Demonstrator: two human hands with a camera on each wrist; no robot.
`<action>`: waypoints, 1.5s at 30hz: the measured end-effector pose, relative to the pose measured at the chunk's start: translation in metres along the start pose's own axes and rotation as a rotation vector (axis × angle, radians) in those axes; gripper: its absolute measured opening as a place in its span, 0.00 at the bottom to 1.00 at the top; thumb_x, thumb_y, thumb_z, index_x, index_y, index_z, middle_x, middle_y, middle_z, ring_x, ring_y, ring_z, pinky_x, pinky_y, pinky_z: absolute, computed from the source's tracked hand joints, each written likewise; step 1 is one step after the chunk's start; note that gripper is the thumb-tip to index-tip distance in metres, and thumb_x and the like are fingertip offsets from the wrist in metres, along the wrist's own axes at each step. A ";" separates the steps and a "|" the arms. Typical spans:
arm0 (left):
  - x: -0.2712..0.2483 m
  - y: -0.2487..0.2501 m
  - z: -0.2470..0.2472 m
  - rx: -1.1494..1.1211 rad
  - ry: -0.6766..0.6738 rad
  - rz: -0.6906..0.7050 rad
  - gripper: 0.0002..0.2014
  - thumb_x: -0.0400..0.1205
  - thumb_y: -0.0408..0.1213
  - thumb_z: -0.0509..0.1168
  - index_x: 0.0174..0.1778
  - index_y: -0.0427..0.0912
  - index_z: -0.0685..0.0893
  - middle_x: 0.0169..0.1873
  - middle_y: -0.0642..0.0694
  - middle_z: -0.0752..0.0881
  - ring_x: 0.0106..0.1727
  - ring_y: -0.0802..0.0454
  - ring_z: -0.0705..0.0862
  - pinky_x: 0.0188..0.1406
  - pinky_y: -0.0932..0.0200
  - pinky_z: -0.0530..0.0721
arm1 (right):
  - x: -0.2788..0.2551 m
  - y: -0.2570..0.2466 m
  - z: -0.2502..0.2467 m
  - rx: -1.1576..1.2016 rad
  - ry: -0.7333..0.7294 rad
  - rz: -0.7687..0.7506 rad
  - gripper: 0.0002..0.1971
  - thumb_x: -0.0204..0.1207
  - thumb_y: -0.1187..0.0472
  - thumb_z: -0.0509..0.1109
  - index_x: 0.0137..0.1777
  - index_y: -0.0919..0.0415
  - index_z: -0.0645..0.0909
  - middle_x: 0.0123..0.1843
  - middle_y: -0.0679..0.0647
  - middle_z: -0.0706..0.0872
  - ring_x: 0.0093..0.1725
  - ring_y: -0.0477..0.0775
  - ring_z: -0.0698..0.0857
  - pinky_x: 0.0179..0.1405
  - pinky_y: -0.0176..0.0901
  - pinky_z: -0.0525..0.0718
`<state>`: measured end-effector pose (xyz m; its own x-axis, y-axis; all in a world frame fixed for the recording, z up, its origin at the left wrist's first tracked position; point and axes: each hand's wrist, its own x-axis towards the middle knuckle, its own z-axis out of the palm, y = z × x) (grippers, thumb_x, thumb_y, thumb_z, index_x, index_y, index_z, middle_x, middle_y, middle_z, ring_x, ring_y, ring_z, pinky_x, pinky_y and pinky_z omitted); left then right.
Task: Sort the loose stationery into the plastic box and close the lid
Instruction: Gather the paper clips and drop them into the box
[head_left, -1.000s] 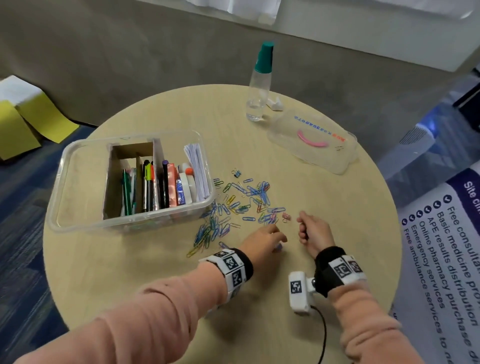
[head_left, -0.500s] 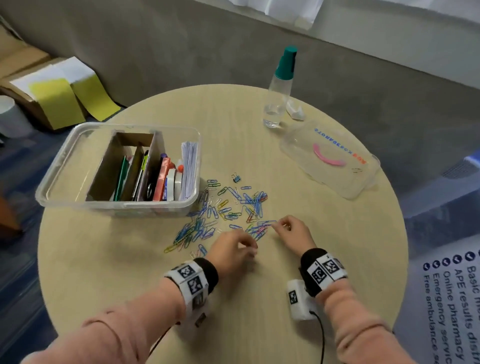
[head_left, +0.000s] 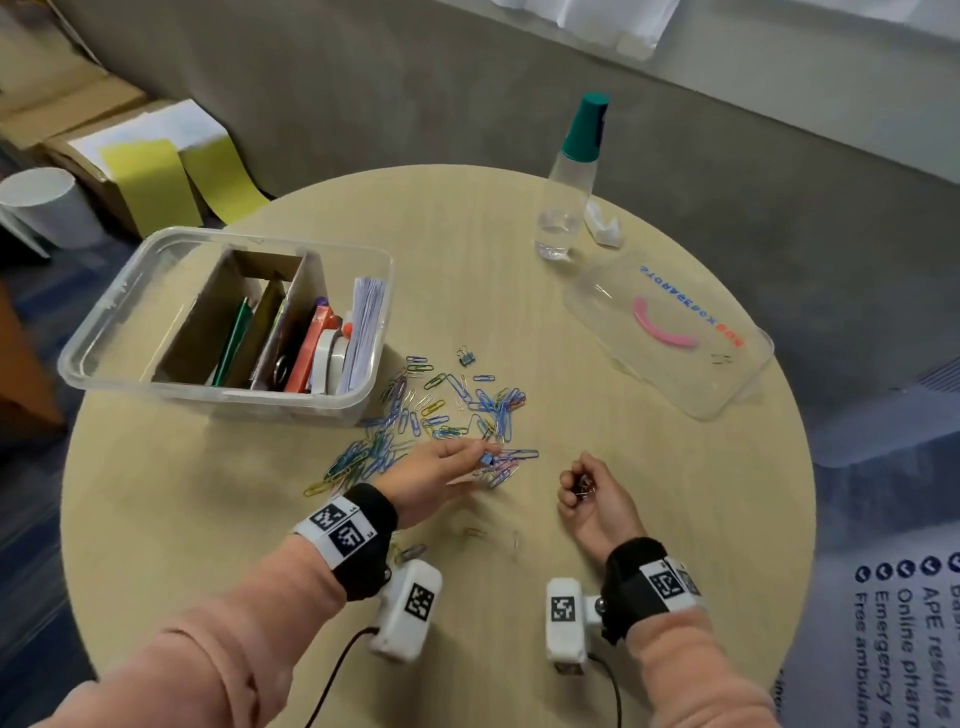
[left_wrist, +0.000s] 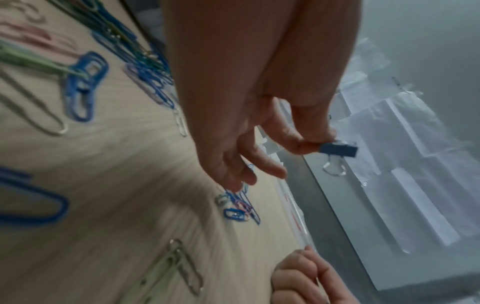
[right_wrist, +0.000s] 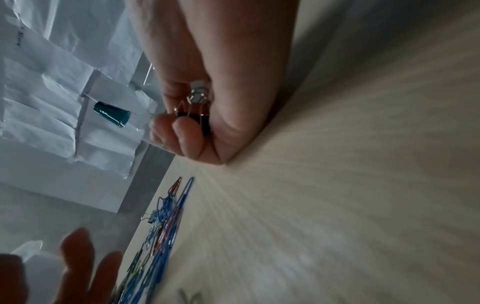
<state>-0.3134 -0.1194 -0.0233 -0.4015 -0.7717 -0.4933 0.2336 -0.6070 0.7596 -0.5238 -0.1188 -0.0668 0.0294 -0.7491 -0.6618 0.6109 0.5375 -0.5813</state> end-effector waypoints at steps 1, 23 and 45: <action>0.001 0.000 -0.002 -0.049 0.030 -0.006 0.11 0.85 0.36 0.54 0.47 0.44 0.82 0.38 0.57 0.90 0.50 0.59 0.82 0.52 0.64 0.80 | 0.000 0.000 -0.001 -0.001 -0.007 -0.003 0.15 0.83 0.58 0.57 0.33 0.58 0.71 0.19 0.51 0.77 0.15 0.45 0.71 0.14 0.29 0.67; 0.135 0.068 -0.021 1.272 0.719 -0.024 0.13 0.82 0.39 0.61 0.60 0.37 0.76 0.58 0.35 0.82 0.56 0.37 0.82 0.52 0.51 0.78 | -0.005 0.002 0.002 -0.147 0.105 -0.066 0.13 0.83 0.58 0.59 0.38 0.63 0.76 0.19 0.52 0.78 0.12 0.45 0.70 0.11 0.28 0.64; -0.043 0.130 -0.035 -0.504 -0.175 0.008 0.09 0.69 0.35 0.53 0.22 0.42 0.69 0.22 0.47 0.70 0.17 0.56 0.67 0.11 0.72 0.61 | -0.068 0.018 0.092 -0.272 0.231 -0.084 0.06 0.80 0.69 0.60 0.46 0.68 0.78 0.30 0.58 0.74 0.27 0.52 0.71 0.18 0.36 0.69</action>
<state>-0.2352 -0.1716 0.0817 -0.5296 -0.7595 -0.3778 0.6165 -0.6505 0.4435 -0.4426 -0.0940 0.0112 -0.2102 -0.7043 -0.6781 0.3704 0.5845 -0.7219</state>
